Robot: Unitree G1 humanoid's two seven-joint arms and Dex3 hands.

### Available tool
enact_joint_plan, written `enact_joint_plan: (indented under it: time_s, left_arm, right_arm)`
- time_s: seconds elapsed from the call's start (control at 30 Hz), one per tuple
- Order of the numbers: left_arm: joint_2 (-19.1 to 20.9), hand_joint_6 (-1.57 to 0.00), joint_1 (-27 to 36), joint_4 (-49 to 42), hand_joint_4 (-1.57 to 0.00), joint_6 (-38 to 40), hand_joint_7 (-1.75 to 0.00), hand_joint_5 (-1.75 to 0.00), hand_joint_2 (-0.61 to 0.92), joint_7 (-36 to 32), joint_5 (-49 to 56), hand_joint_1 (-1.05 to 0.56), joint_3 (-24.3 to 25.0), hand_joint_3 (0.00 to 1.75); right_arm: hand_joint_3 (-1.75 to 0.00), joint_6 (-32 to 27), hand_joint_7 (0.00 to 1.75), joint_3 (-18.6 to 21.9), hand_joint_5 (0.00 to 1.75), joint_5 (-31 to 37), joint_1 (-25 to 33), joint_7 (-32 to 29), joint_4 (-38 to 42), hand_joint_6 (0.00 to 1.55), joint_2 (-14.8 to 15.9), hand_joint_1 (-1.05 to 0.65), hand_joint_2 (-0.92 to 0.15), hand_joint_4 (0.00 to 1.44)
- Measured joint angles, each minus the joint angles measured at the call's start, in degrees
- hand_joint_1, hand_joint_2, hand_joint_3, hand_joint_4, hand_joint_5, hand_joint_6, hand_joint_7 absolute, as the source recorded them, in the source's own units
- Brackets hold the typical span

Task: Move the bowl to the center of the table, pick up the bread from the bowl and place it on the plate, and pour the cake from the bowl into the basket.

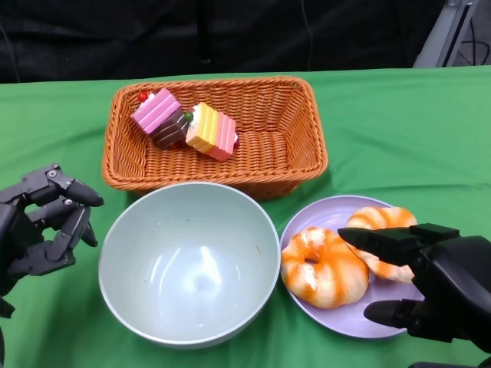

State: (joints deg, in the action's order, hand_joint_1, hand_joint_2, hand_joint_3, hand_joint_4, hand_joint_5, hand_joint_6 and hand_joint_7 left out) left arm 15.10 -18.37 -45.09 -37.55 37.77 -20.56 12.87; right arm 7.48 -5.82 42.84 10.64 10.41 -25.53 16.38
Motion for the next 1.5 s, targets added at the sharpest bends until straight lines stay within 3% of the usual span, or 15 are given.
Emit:
enact_joint_plan:
  time_s: [0.1,0.17,0.27,0.33,0.37,0.4,0.43,0.5,0.53,0.57,0.77,0.93,1.13,1.5]
  left_arm:
    - [-0.1,-0.73,0.0,0.0,-0.69,0.0,-1.30,-1.72,0.58,0.4,0.0,-0.33,0.0,0.88]
    - [-0.1,-0.74,0.0,0.0,-0.71,0.0,-1.29,-1.67,0.56,0.7,0.0,-0.29,0.1,0.92]
    - [-0.3,-0.74,0.0,0.0,-0.71,-0.2,-1.28,-1.66,0.55,1.5,0.0,-0.28,0.1,0.95]
    - [-0.3,-0.75,0.0,0.0,-0.72,-0.3,-1.30,-1.65,0.54,1.7,-0.1,-0.19,0.3,1.01]
    - [-0.3,-0.75,0.0,0.1,-0.73,-0.3,-1.33,-1.66,0.53,2.1,-0.2,-0.13,0.4,1.07]
    - [-0.3,-0.75,0.0,0.3,-0.72,-0.2,-1.34,-1.67,0.53,2.6,-0.2,-0.11,0.4,1.10]
    - [-0.3,-0.73,0.0,0.7,-0.73,0.1,-1.41,-1.69,0.53,2.9,-0.2,-0.07,0.4,1.15]
    - [-0.3,-0.71,0.1,1.8,-0.75,0.5,-1.47,-1.70,0.53,3.6,-0.2,-0.04,0.3,1.21]
    - [-0.3,-0.72,0.1,2.3,-0.79,0.7,-1.51,-1.71,0.52,3.9,-0.3,-0.01,0.3,1.26]
    - [-0.3,-0.72,0.2,3.0,-0.80,1.1,-1.52,-1.71,0.52,4.4,-0.3,0.00,0.3,1.28]
    - [-0.3,-0.73,1.3,5.3,-0.90,2.2,-1.62,-1.74,0.48,5.5,-0.4,0.04,0.3,1.40]
    - [-0.4,-0.73,1.5,6.6,-0.92,2.5,-1.65,-1.75,0.47,6.5,-0.4,0.03,0.4,1.43]
    - [-0.6,-0.73,3.7,10.1,-0.92,3.5,-1.65,-1.75,0.47,6.5,-0.5,0.03,0.5,1.43]
    - [-1.1,-0.74,4.3,12.7,-0.92,5.4,-1.64,-1.75,0.45,6.6,-1.6,0.03,0.7,1.48]
  right_arm:
    - [0.00,0.1,0.01,0.0,0.10,0.0,0.0,-0.3,0.0,0.51,0.1,-0.50,-0.86,0.54]
    - [-0.03,3.5,0.06,0.3,0.18,-6.4,-0.2,-2.5,2.6,0.62,-0.9,-0.42,-0.91,0.71]
    - [-0.03,8.5,0.06,0.4,0.20,-13.8,-0.4,-5.4,5.9,0.64,-3.0,-0.40,-0.92,0.75]
    - [-0.08,11.8,0.15,0.6,0.30,-17.2,-1.0,-6.8,8.3,0.84,-3.3,-0.16,-0.92,0.91]
    - [-0.17,13.5,0.22,0.6,0.67,-19.3,-1.2,-7.5,9.7,0.99,-4.0,-0.06,-0.92,0.90]
    - [-0.21,14.8,0.25,0.6,0.87,-21.3,-1.4,-8.0,10.9,1.04,-4.9,-0.02,-0.91,0.85]
    - [-0.39,16.0,0.36,0.6,1.08,-23.5,-1.6,-8.2,12.0,1.09,-5.8,0.04,-0.86,0.84]
    - [-0.79,17.6,0.70,0.4,1.25,-28.1,-2.0,-8.3,14.0,0.97,-7.6,0.05,-0.68,0.83]
    - [-0.93,17.7,0.95,0.4,1.40,-30.1,-2.0,-8.2,14.5,0.86,-8.2,0.01,-0.64,0.81]
    - [-0.97,17.7,1.06,0.4,1.46,-32.0,-2.0,-8.0,14.9,0.81,-9.0,0.00,-0.63,0.80]
    - [-1.13,17.3,1.37,0.2,1.63,-35.8,-2.1,-7.4,16.0,0.67,-11.0,-0.06,-0.59,0.72]
    - [-1.21,17.5,1.49,0.0,1.74,-37.4,-2.0,-7.4,16.8,0.63,-13.1,-0.05,-0.57,0.72]
    - [-1.29,19.3,1.59,-0.4,1.75,-39.2,-0.5,-7.1,17.4,0.62,-14.2,-0.12,-0.53,0.80]
    - [-1.29,17.9,1.60,-1.3,1.75,-41.8,2.1,-4.3,15.6,0.61,-14.2,-0.13,-0.47,0.78]
